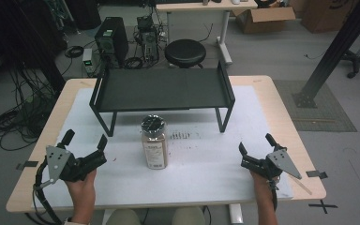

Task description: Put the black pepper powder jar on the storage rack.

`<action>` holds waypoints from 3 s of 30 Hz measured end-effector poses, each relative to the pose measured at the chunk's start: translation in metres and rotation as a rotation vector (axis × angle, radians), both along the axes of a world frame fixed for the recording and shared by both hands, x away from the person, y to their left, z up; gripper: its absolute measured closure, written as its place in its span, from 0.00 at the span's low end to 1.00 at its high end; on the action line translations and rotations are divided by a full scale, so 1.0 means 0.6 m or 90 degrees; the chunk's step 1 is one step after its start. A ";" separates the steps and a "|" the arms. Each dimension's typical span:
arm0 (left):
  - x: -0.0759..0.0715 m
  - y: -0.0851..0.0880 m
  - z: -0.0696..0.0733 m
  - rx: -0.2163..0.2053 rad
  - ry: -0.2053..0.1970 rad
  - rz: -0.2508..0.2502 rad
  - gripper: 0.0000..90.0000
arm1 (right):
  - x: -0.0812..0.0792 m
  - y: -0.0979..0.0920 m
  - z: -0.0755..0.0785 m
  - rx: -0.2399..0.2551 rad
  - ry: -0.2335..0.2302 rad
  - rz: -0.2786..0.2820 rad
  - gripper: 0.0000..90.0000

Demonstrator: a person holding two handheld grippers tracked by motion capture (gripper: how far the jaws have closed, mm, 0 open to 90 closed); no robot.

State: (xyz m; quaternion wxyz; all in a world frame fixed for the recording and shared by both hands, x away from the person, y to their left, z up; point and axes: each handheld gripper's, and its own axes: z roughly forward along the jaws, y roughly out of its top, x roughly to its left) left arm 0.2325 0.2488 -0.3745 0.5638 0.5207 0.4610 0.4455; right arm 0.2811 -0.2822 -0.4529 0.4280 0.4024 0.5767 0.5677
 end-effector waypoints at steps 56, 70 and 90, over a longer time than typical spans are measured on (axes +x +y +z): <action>-0.019 -0.248 -0.049 0.005 0.086 -0.015 0.00 | 0.001 -0.001 0.000 0.002 0.003 0.002 0.00; -0.006 -0.285 -0.074 0.032 0.103 0.049 0.00 | 0.000 -0.002 0.000 0.005 0.001 0.002 0.00; 0.030 -0.309 -0.090 0.015 0.122 0.117 0.00 | 0.000 -0.003 0.000 0.009 0.000 0.007 0.00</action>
